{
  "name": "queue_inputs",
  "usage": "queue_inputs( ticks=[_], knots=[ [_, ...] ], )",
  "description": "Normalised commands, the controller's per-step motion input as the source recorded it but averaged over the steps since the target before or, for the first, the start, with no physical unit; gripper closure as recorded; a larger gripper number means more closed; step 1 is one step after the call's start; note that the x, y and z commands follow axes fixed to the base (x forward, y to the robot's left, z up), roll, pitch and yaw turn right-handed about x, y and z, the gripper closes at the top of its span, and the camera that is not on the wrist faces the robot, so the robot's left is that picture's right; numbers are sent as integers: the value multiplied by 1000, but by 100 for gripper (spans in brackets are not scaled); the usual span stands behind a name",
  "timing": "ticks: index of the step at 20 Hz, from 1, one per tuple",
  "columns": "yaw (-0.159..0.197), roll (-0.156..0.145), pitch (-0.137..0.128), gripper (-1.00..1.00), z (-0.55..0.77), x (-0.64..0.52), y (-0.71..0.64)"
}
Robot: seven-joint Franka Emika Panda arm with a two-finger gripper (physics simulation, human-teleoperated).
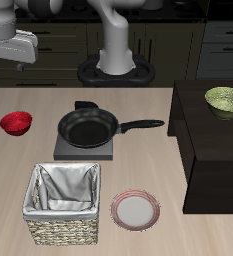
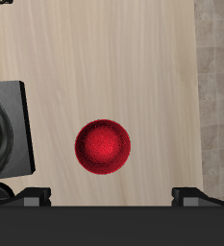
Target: Place the red bowl in the basket
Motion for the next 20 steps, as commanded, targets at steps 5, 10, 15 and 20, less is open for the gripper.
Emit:
queue_inputs(
  ticks=[5,10,15,20],
  knots=[
    [23,33,3,-100,-21,-22,-149],
    [9,65,1,-100,-52,2,-104],
    [-22,26,-13,-100,29,-4,-137],
    [-17,-9,-11,-100,24,45,-173]
  ],
)
